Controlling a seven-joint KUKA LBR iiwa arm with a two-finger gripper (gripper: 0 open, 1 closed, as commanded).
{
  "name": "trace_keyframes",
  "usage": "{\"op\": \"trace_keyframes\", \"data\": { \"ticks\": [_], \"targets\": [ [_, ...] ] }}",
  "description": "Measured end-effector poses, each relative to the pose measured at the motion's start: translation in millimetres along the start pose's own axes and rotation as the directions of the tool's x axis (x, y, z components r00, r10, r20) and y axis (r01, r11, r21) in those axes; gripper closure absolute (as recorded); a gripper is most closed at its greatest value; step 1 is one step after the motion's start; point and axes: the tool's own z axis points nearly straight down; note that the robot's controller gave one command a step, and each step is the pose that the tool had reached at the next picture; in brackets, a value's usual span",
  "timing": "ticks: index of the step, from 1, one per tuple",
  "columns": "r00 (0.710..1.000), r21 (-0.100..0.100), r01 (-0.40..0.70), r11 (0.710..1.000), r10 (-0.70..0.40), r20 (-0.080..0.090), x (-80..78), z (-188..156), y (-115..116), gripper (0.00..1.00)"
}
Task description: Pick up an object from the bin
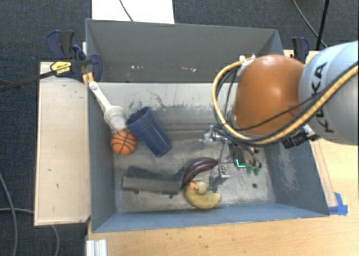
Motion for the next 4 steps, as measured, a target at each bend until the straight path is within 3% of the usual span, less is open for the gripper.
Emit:
{"op": "trace_keyframes", "data": {
  "ticks": [1, 2, 3, 4],
  "targets": [
    [1.0, -0.001, -0.003, 1.0, 0.003, 0.008, -1.7, -3.8, -0.4, 0.0],
    [0.998, 0.0, 0.065, 0.998, -0.065, 0.015, -28.4, 40.1, 2.5, 0.0],
    [0.997, 0.0, 0.074, 0.997, -0.074, 0.005, -35.5, 78.1, 3.6, 0.0],
    [0.999, -0.001, 0.049, 0.999, -0.049, 0.009, -28.7, 109.8, 8.2, 1.0]
  ]
}}
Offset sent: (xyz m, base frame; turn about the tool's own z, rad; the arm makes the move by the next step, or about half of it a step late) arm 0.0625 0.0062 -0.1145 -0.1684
